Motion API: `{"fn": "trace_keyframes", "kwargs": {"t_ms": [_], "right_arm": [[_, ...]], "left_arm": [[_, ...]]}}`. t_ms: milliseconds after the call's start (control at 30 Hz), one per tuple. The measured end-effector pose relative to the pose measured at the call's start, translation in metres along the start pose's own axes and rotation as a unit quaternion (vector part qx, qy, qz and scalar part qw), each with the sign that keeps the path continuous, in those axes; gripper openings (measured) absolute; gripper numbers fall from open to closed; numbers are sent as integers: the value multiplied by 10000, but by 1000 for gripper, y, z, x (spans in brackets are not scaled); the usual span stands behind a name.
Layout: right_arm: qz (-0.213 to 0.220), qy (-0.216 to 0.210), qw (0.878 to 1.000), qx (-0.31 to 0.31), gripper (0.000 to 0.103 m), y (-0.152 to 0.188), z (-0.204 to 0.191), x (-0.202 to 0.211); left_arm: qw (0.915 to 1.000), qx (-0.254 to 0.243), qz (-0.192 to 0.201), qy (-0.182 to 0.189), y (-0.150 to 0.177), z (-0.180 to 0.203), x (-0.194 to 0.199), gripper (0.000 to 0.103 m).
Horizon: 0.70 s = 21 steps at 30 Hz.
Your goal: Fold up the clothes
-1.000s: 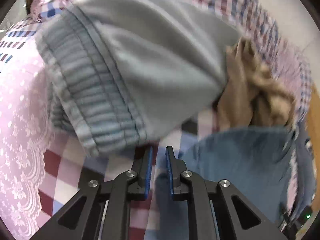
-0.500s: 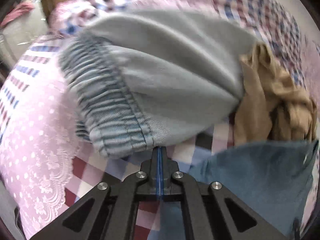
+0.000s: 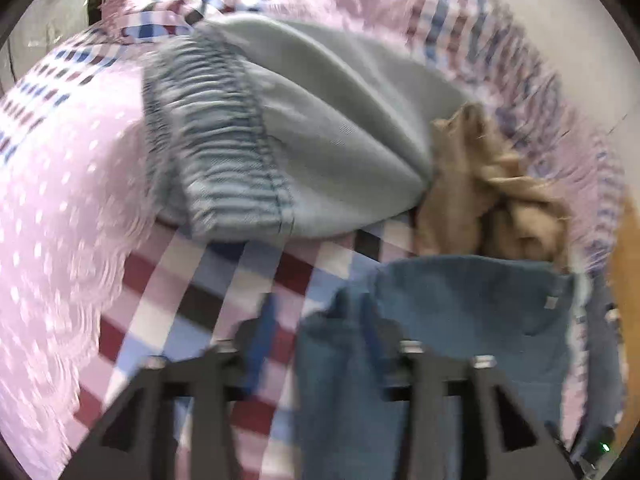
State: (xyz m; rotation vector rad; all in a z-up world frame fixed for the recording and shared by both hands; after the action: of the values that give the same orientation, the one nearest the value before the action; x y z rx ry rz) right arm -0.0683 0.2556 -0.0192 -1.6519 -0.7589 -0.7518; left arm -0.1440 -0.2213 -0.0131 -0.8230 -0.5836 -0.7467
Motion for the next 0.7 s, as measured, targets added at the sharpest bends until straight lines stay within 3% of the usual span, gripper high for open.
{"fn": "trace_keyframes", "kwargs": {"t_ms": [67,200,400,567,700], "right_arm": [[28,-111,9998,162,46,3,-12,0],[5,-505,9965,662,46,10,-47,7],[-19,-1127,9830,1447,46,13,-130,31],[-65,-1781,9564,2316,46,3,-249,42],[-285,-1854,9316,3114,46,-1,-340,27]], "left_arm": [[9992,163,137,344,18,-11,14,68],[9946,645,-116,807,69,-10,14,68],[9949,470,-117,888,115,-4,49,68],[9958,334,68,852,127,-1,50,68],[9849,1080,134,1350,123,-15,47,68]]}}
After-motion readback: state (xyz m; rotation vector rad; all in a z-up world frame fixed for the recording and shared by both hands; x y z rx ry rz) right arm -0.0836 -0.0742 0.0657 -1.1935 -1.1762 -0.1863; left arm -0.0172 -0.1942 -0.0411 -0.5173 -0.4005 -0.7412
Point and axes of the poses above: each gripper's, at about its wrist camera, not at the fingertips, and x roughly against the way its jaws point, z to its right, y to its underside, the point moved 6 cm from there along -x, roughly the way its jaws point, and after that the axes turned 11 degrees about y, right-handed, at the moved point
